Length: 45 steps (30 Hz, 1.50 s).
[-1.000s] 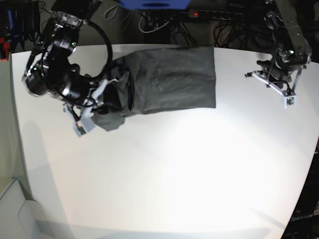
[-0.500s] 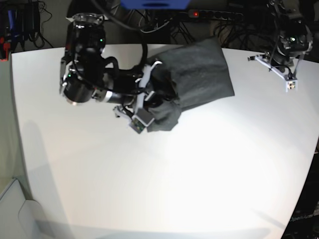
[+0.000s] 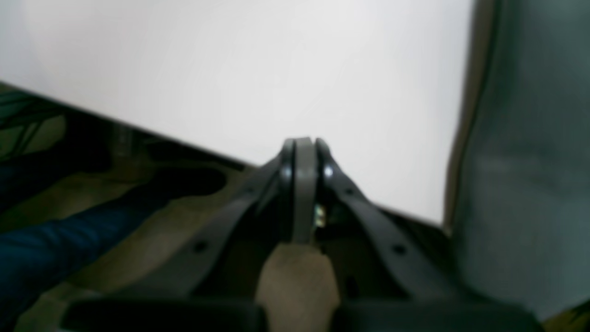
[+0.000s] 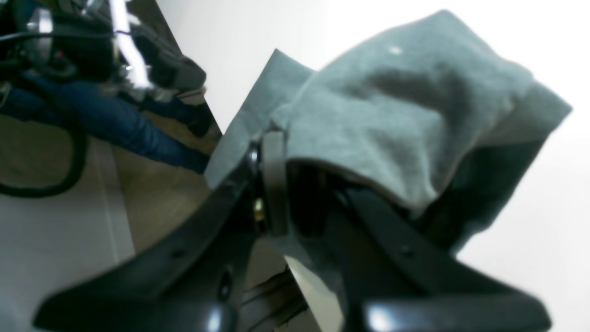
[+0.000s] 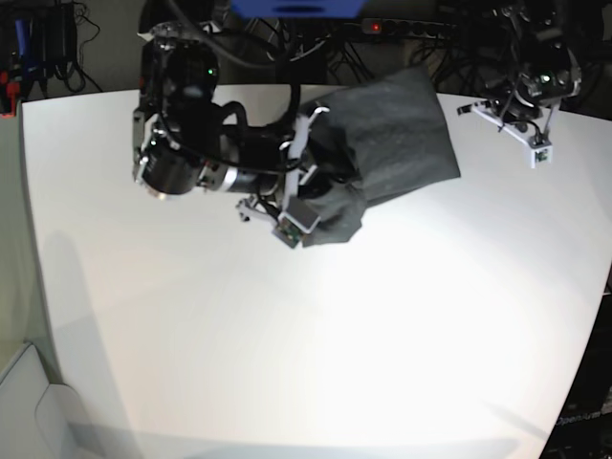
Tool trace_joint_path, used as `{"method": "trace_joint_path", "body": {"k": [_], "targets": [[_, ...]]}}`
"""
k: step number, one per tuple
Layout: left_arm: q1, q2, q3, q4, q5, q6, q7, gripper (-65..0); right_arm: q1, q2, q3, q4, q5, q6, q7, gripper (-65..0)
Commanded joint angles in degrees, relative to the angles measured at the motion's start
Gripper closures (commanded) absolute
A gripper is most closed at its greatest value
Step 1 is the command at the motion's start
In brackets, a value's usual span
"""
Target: Layout the t-shirt on the table in an organized manner, then fold the t-shirt properly
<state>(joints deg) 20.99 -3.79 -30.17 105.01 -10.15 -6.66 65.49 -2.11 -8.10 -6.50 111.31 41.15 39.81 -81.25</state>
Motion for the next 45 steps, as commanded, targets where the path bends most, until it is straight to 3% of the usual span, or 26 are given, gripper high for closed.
{"method": "trace_joint_path", "body": {"k": [1, 8, 21, 29, 37, 45], "targets": [[-0.11, 0.06, 0.15, 0.26, -0.35, 0.19, -0.48, 0.0, 0.66, -0.47, -0.31, 0.83, 1.71, 0.19, 1.25, 0.0], [-5.48, 1.2, 1.38, -5.54, -0.27, 0.37, -0.57, 0.0, 0.57, -0.47, -0.4, 0.83, 1.62, 0.19, 1.25, 0.0], [-16.2, 1.64, 11.14, -17.67, -0.62, 0.63, -0.75, 0.0, 0.92, -0.39, -1.81, 0.83, 1.62, 0.19, 1.25, 0.0], [-16.38, 3.84, 11.23, -18.29, -0.27, 0.63, -3.3, 0.0, 2.5, 0.76, -6.11, -3.31, 1.62, 0.19, 1.25, 0.0], [-16.47, 3.31, 10.44, -17.67, -0.7, 0.63, -3.3, 0.0, 6.64, 0.49, -6.2, -18.95, 1.71, 0.19, 3.23, -10.2], [-16.29, 2.87, 1.21, -6.77, -0.62, 0.55, -1.36, 0.0, 7.87, 0.76, -13.15, -19.13, 1.71, 0.19, 8.07, -10.2]]}}
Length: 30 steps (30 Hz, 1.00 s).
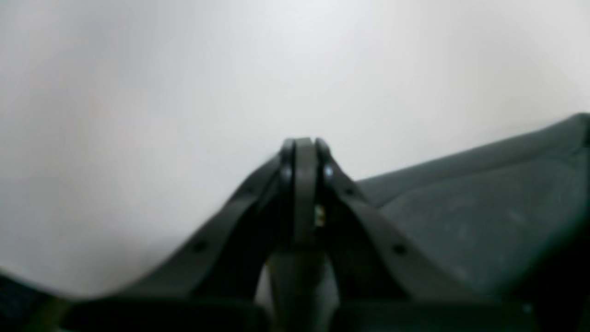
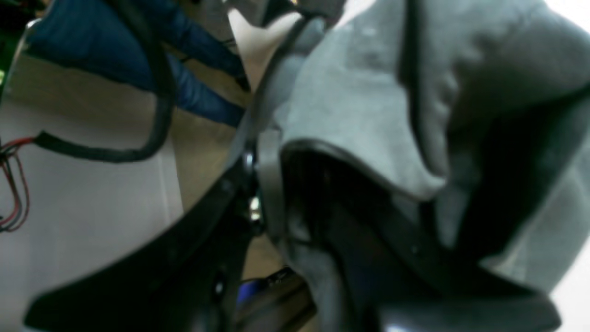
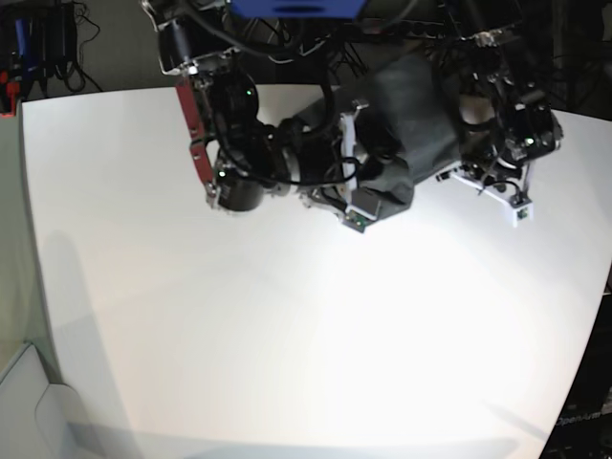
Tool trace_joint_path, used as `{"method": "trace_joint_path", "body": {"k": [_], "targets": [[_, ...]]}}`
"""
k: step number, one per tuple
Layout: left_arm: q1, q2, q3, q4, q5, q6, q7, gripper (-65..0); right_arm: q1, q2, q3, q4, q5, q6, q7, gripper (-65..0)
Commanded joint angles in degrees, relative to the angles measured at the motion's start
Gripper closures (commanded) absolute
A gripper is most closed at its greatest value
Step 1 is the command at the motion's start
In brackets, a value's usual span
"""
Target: Layout the t-shirt on the table in an organized manner, then fold the t-shirt properly
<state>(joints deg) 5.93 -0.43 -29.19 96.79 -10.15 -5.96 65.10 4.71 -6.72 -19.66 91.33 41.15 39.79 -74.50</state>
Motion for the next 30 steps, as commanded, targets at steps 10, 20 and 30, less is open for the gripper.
{"method": "trace_joint_path", "body": {"k": [10, 20, 30], "targets": [[1.76, -2.17, -7.34, 14.02, -0.88, -0.42, 12.22, -0.1, 1.22, -0.8, -0.87, 0.76, 1.71, 0.21, 3.51, -10.2], [8.35, -2.43, 2.33, 12.96, -0.97, -0.51, 14.9, -0.2, 2.81, -0.8, -0.87, 0.76, 1.71, 0.21, 3.25, -10.2], [5.63, -0.32, 6.2, 1.62, -0.35, -0.42, 8.61, 0.0, 3.42, 0.08, -0.87, 0.76, 1.71, 0.21, 3.33, -10.2]]}}
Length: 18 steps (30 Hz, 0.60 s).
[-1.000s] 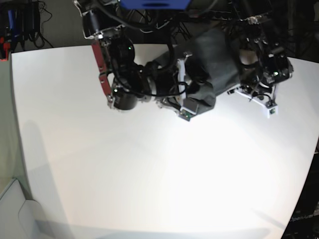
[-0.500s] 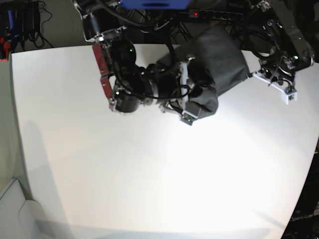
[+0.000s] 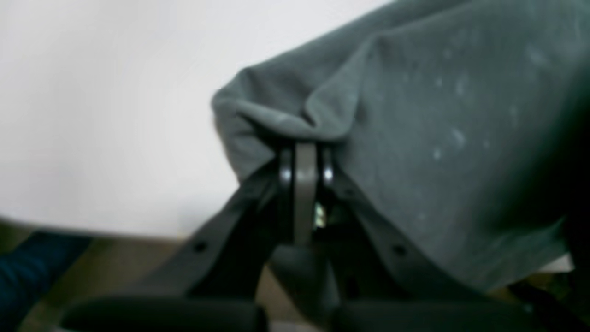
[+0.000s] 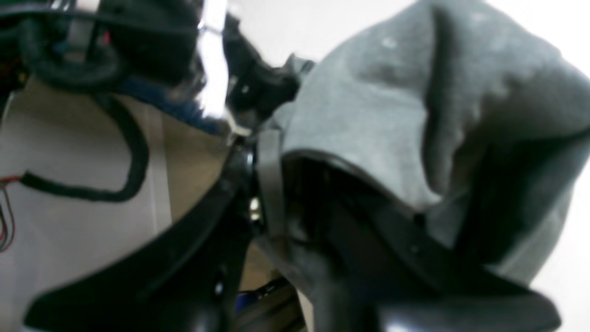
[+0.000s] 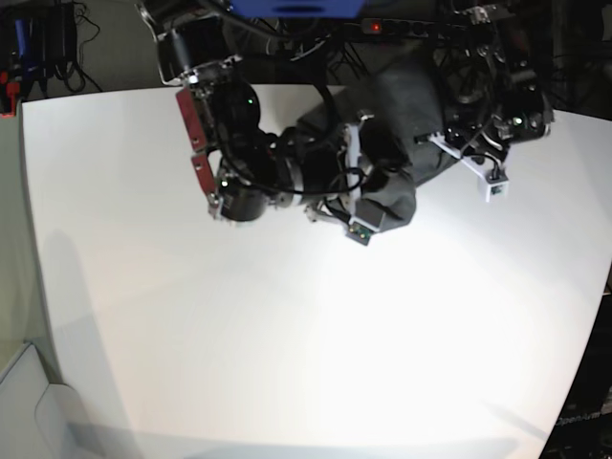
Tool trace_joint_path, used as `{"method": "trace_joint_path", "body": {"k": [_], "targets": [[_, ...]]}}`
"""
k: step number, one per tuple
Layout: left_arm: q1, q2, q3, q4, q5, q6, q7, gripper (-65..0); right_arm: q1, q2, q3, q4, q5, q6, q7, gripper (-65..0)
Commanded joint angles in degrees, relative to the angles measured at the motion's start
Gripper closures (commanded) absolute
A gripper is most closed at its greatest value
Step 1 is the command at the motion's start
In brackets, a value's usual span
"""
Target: Layout the t-shirt on the table in an organized manner, then fold the t-shirt properly
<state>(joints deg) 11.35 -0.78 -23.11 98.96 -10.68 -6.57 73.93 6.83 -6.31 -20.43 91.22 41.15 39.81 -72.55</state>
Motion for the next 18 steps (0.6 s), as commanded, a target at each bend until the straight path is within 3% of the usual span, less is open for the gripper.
{"method": "trace_joint_path", "body": {"k": [1, 6, 14, 18], "targets": [[-0.23, -0.06, -0.05, -2.03, 0.17, 0.37, -1.36, 0.0, 1.57, -0.16, -0.1, 0.87, 1.71, 0.19, 1.39, -10.2], [-3.84, -0.94, 0.04, -7.4, -0.27, 0.28, -7.43, 0.0, 3.06, 0.28, 0.07, 0.78, 1.71, 0.19, 1.48, -10.2], [-13.95, 0.91, 0.12, -17.59, -0.36, 0.19, -13.23, 0.0, 4.11, 1.34, 0.25, 0.08, 1.62, 0.19, 1.57, -10.2], [-17.29, 2.23, 0.65, -18.91, -0.36, 0.19, -12.96, 0.0, 4.2, 1.43, 0.25, -2.74, 1.62, 0.19, 1.57, -10.2]]}}
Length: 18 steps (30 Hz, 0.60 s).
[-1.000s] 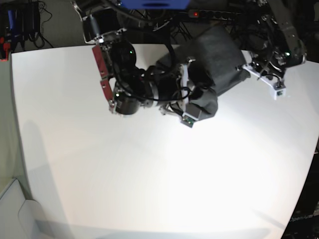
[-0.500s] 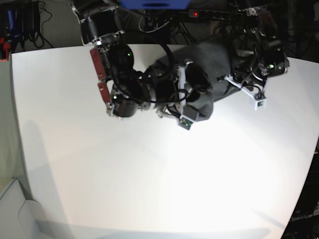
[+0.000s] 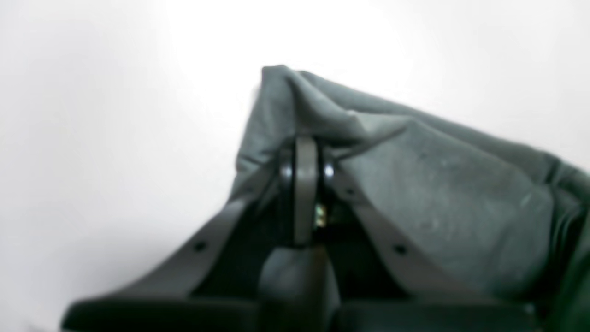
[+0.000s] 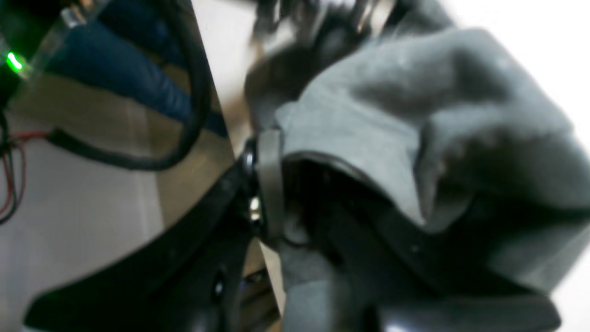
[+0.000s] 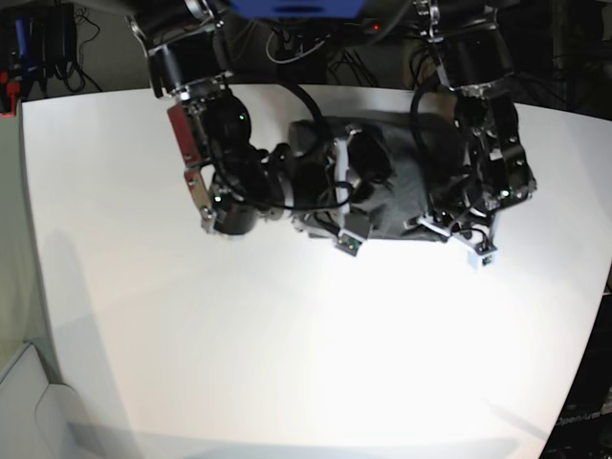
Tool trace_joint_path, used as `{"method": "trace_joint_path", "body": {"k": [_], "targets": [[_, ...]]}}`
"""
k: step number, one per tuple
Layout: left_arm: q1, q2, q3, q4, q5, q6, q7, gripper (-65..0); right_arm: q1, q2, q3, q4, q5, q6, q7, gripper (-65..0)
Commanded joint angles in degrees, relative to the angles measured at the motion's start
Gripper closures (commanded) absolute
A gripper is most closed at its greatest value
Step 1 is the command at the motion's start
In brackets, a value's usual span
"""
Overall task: Layout the t-shirt on the table in an organized manner, then fold the t-shirt properly
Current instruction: 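Move the left gripper onto the bundle and grasp its edge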
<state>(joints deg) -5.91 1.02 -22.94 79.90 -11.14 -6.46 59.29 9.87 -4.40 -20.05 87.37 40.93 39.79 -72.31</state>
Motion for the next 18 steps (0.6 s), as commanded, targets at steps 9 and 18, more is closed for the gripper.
{"method": "trace_joint_path", "body": {"k": [9, 18], "targets": [[0.24, 0.96, 0.65, 11.57, 0.1, 0.09, 9.06, 0.0, 1.25, -0.47, -0.03, 0.85, 1.93, 0.21, 1.32, -10.2], [2.53, 0.43, -0.4, 19.49, 0.72, 0.35, 12.14, 0.0, 1.96, -0.74, -0.03, 0.85, 1.93, 0.21, 1.32, -10.2]]}}
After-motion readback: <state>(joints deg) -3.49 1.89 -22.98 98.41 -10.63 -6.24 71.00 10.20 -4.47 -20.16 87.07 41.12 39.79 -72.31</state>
